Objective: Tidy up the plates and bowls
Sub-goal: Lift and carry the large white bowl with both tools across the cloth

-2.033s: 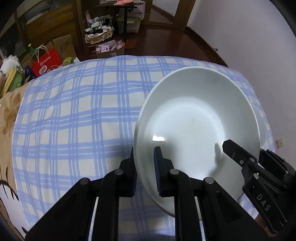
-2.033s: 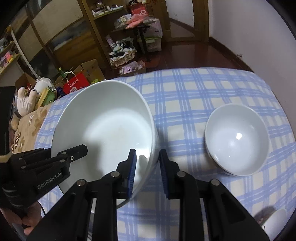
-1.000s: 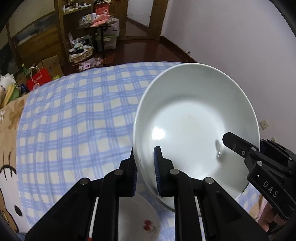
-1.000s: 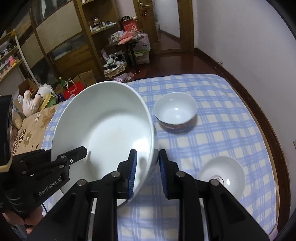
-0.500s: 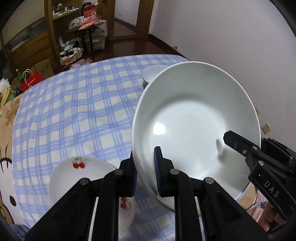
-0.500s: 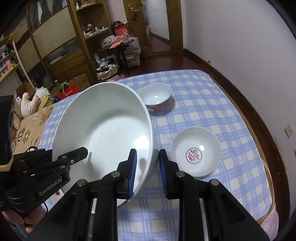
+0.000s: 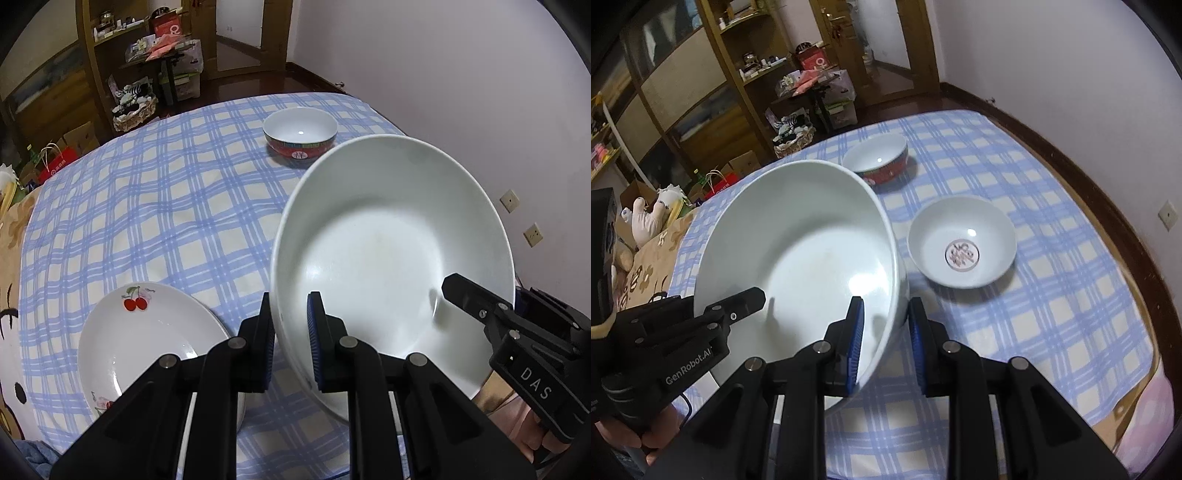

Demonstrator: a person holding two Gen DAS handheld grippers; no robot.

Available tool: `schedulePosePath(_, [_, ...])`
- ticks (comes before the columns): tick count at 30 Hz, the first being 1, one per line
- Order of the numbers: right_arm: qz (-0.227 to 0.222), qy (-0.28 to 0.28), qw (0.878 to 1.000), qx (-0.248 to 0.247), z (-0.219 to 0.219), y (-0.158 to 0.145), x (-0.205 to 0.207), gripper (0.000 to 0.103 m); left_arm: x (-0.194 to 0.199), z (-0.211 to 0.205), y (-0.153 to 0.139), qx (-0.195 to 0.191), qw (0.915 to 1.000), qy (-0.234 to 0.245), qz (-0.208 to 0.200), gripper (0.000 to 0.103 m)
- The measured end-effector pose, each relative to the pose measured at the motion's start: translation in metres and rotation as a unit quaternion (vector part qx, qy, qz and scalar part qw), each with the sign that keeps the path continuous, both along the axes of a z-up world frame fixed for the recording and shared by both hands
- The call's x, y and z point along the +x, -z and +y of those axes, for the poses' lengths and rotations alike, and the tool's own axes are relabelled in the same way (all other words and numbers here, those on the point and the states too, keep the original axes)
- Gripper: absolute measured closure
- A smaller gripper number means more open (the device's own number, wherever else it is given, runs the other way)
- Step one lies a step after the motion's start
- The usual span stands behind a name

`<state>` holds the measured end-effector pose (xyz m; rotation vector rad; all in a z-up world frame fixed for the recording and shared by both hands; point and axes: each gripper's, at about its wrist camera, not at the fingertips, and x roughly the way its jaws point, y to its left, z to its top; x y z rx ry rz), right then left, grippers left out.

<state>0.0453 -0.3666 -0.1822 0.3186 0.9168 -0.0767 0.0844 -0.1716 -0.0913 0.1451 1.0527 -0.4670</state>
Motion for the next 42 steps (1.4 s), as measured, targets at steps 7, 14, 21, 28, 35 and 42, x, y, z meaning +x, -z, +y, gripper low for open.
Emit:
schedulePosePath(7, [0.012, 0.009, 1.000, -0.001, -0.002, 0.017, -0.007, 0.077, -0.005, -0.003, 0.020, 0.012, 0.9998, 0.008, 0.010, 0.087])
schedulePosePath(14, [0.025, 0.015, 1.000, 0.002, -0.001, 0.032, -0.010, 0.077, -0.007, -0.003, 0.038, 0.012, 0.9995, 0.007, 0.030, 0.087])
schedulePosePath(21, [0.038, 0.022, 0.999, 0.015, -0.001, 0.047, -0.012, 0.077, -0.011, -0.002, 0.054, 0.017, 0.9988, 0.010, 0.044, 0.087])
schedulePosePath(28, [0.056, 0.025, 0.998, 0.023, 0.001, 0.062, -0.008, 0.077, -0.009, -0.002, 0.073, 0.031, 0.9974, 0.001, 0.065, 0.087])
schedulePosePath(35, [0.074, 0.049, 0.992, 0.090, -0.012, 0.085, -0.004, 0.077, -0.010, -0.002, 0.086, 0.044, 0.9966, 0.005, 0.069, 0.086])
schedulePosePath(42, [0.075, 0.053, 0.991, 0.102, -0.013, 0.089, -0.002, 0.077, -0.009, -0.001, 0.087, 0.039, 0.9968, 0.007, 0.069, 0.086])
